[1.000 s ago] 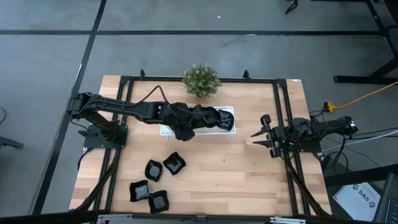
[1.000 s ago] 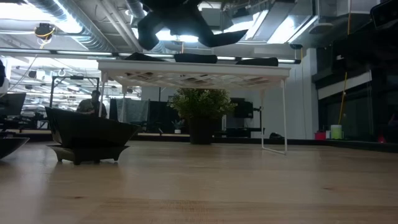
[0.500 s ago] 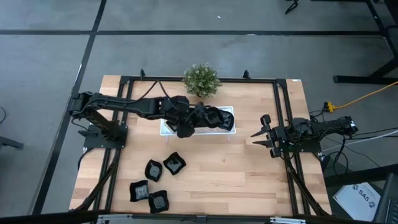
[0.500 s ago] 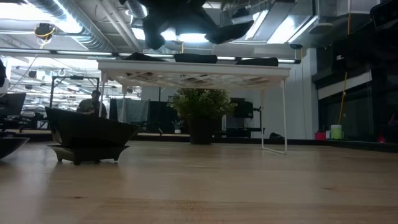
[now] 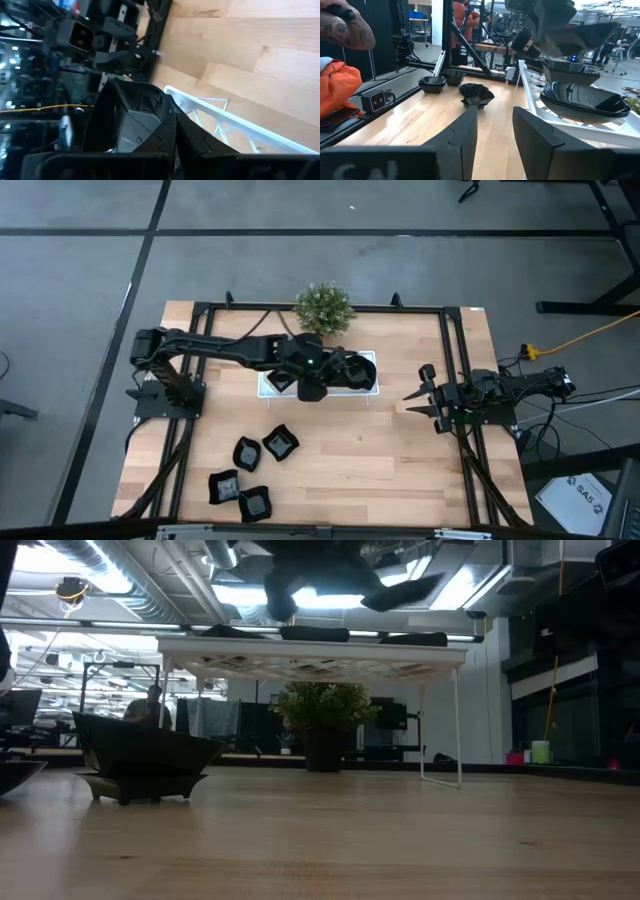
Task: Pick & Place Mini shaped plates
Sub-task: Stack the black leaf-shaped plate on top of the black leaf-shaped plate on the shelf
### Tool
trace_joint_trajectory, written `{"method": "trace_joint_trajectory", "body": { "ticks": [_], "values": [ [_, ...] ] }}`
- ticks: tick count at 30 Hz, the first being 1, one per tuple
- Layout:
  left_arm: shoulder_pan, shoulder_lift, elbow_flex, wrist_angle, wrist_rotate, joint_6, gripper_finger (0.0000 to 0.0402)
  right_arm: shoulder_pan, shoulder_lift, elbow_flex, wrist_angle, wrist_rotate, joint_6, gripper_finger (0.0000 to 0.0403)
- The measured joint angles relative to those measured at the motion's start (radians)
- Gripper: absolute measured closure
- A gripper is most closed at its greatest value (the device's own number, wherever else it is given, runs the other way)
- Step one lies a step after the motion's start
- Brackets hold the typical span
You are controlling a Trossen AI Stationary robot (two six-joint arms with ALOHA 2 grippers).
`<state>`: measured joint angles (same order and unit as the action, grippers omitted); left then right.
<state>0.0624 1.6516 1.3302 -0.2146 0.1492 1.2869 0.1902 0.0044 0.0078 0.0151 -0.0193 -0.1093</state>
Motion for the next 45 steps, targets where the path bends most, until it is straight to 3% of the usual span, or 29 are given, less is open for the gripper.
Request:
{"method": "trace_joint_trajectory", "body": {
  "ticks": [11,26,45],
  "values": [
    [0.0,0.154,0.229,-0.229,-0.084,0.036,0.04,0.0,0.0,0.0,0.001,0.0,0.0,0.0279],
    [0.005,0.18,0.237,-0.257,-0.13,-0.017,0.0398,0.0,0.0,0.0,0.0,0.0,0.0,0.0279],
    [0.005,0.179,0.236,-0.243,-0.131,-0.009,0.036,0.0,0.0,0.0,0.0,0.0,0.0,0.0279]
  ]
}}
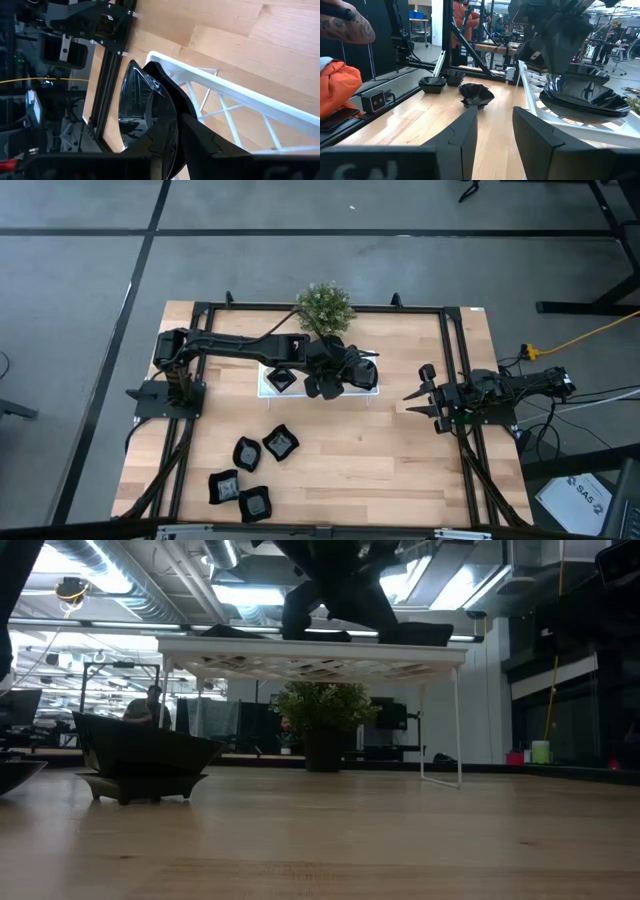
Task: Pick & Place Mini shaped plates
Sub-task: Stack the black leaf-shaped plate on top of the black leaf-shaped plate on the shelf, then stack the black distorted square plate on top of the black distorted square plate on the shelf
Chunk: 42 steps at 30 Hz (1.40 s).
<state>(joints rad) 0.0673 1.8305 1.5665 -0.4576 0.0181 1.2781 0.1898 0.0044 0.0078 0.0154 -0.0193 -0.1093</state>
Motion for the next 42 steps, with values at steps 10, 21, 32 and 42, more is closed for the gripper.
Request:
{"method": "trace_joint_trajectory", "body": {
  "ticks": [10,21,32,42],
  "values": [
    [-0.012,0.0,0.0,0.005,-0.041,-0.048,0.0327,0.0,0.0,0.0,0.0,0.0,0.0,0.0279],
    [-0.016,-0.024,0.0,-0.006,-0.049,-0.161,0.0287,0.0,0.0,0.0,0.0,0.0,0.0,0.0279],
    [-0.016,-0.053,0.0,-0.02,0.036,-0.258,0.0268,0.0,0.0,0.0,0.0,0.0,0.0,0.0279],
    [-0.016,-0.109,0.0,-0.001,0.026,-0.448,0.0254,0.0,0.0,0.0,0.0,0.0,0.0,0.0279]
  ]
}}
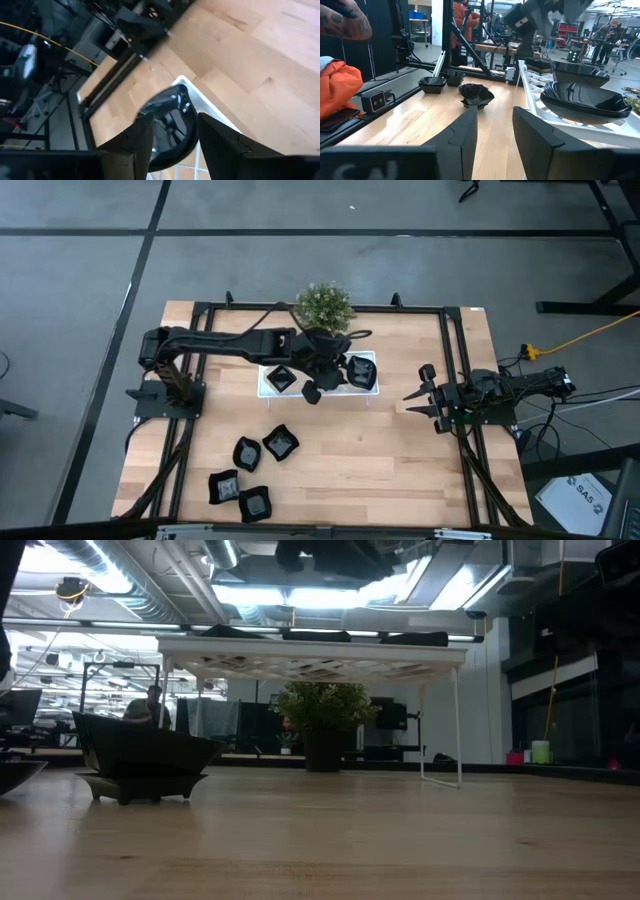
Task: Pick & Place Mini shaped plates
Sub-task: Stack the black distorted square plate on top of the black distorted square plate on the shelf
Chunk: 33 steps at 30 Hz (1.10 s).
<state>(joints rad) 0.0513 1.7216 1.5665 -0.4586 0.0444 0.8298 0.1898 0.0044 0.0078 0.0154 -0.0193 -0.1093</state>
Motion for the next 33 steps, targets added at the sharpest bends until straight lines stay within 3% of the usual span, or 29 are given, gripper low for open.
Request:
{"method": "trace_joint_trajectory", "body": {
  "ticks": [9,17,33],
  "values": [
    [-0.027,-0.052,0.0,-0.024,-0.005,-0.053,0.025,0.0,0.0,0.0,0.0,0.0,0.0,0.0279],
    [-0.136,-0.109,0.0,-0.134,-0.17,-0.193,0.0253,0.0,0.0,0.0,0.0,0.0,0.0,0.0279],
    [-0.437,-0.157,0.0,-0.452,-0.278,-0.71,0.0258,0.0,0.0,0.0,0.0,0.0,0.0,0.0279]
  ]
}}
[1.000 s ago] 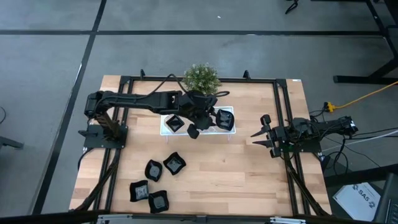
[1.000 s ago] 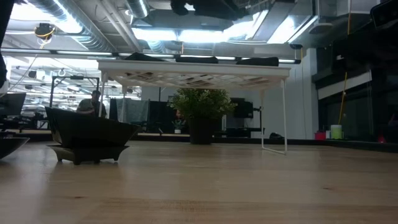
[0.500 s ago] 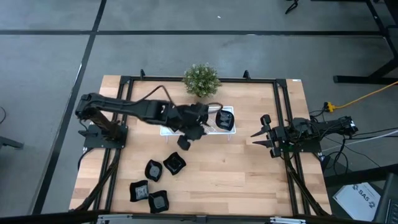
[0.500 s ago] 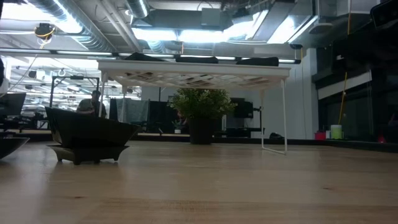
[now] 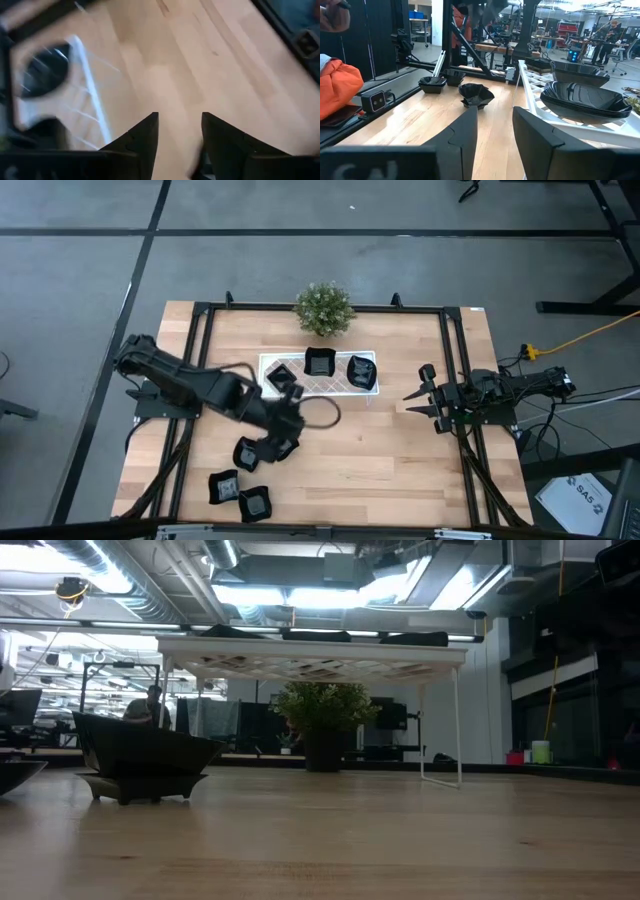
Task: Pick & Place Mini shaped plates
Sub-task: Stack the black distorted square plate on top of the black distorted square plate on the shelf
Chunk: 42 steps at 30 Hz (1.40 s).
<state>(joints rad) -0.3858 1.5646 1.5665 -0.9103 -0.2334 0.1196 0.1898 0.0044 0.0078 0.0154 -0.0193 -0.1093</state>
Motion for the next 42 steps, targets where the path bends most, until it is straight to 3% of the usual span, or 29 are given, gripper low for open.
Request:
{"method": "trace_joint_trajectory", "body": {
  "ticks": [8,15,20,30,42],
  "values": [
    [-0.137,0.0,0.0,-0.143,0.004,-0.287,0.0258,0.0,0.0,0.0,0.0,0.0,0.0,0.0279],
    [-0.223,0.001,0.0,-0.163,0.0,-0.464,0.0258,0.0,0.0,0.0,0.0,0.0,0.0,0.0279],
    [-0.257,0.002,-0.028,-0.164,-0.103,-0.466,0.0258,0.0,0.0,0.0,0.0,0.0,0.0,0.0279],
    [-0.27,0.003,-0.221,-0.116,-0.08,-0.546,0.0259,0.0,0.0,0.0,0.0,0.0,0.0,0.0279],
    [-0.282,0.003,-0.427,0.09,-0.079,-0.406,0.0259,0.0,0.0,0.0,0.0,0.0,0.0,0.0279]
  ]
}}
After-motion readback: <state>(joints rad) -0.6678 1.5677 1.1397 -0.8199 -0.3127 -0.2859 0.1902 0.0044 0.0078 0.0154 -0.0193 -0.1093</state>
